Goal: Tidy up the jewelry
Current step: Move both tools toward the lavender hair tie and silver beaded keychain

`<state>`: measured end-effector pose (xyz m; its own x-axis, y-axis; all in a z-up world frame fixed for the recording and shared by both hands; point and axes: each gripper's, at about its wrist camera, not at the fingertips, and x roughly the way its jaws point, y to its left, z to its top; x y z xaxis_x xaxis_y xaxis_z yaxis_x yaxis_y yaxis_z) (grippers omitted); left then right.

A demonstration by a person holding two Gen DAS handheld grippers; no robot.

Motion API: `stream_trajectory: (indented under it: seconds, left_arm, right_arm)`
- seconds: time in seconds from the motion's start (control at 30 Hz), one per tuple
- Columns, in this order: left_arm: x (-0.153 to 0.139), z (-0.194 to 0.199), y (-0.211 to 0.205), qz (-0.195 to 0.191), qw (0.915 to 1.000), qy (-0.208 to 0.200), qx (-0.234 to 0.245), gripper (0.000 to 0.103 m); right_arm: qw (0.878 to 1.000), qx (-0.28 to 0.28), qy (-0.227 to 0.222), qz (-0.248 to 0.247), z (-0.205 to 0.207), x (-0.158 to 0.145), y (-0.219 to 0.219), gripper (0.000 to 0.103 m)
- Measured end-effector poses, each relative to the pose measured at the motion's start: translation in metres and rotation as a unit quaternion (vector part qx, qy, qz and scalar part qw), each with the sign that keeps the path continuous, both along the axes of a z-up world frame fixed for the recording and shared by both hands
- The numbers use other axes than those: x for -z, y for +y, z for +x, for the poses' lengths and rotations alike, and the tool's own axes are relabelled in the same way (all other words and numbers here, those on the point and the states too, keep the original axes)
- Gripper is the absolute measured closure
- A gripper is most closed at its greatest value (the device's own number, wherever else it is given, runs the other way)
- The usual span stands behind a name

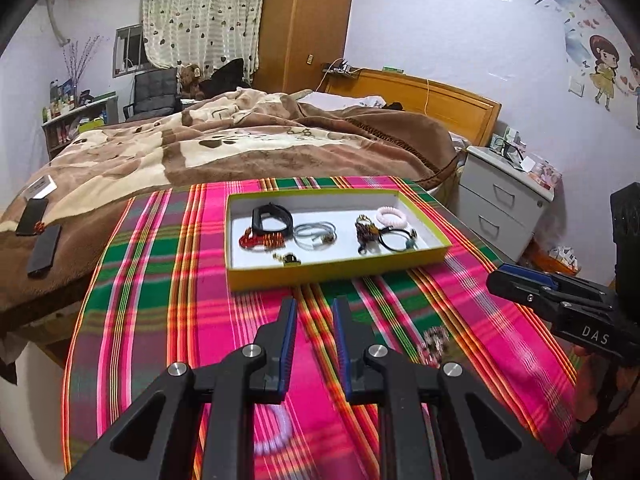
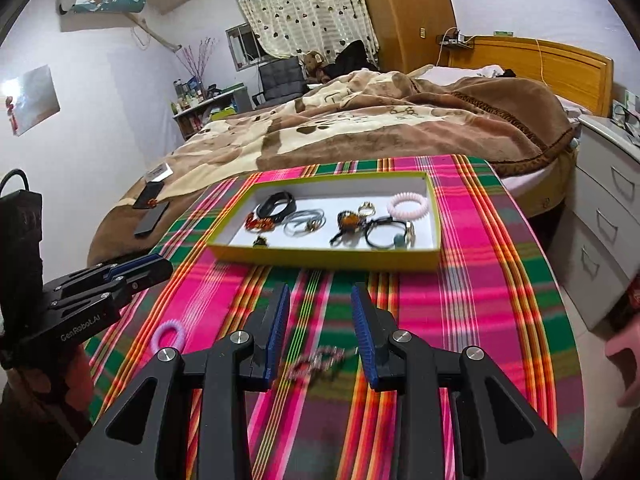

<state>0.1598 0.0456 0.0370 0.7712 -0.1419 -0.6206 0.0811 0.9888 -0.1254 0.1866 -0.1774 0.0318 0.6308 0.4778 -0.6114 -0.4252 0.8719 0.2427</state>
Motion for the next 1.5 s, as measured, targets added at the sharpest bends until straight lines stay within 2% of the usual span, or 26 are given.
stream_trajectory:
  seconds: [0.37, 0.67, 1.0, 1.5]
  left_arm:
    - [0.01, -0.06, -0.009, 0.009, 1.0, -0.004, -0.001, 0.085]
    - [0.017, -0.081, -0.002, 0.006, 1.0, -0.001, -0.005, 0.085]
    - [0.025, -0.085, 0.01, 0.01, 0.9997, 0.005, -0.02, 0.085]
    - [0.048, -0.06, 0.033, 0.009, 0.9979, 0.041, -0.049, 0.085]
  right_arm:
    - [1.0, 0.0, 0.018, 0.013, -0.05, 0.015, -0.009, 0.07]
    - [0.999, 0.005, 0.026, 0.025, -0.066, 0.018, -0.013, 0.07]
    - [0.999, 0.005, 0.031, 0.018, -0.068, 0.022, -0.006, 0.07]
    - [0.998, 0.016, 0.059, 0.001, -0.04, 0.044, 0.011, 0.069]
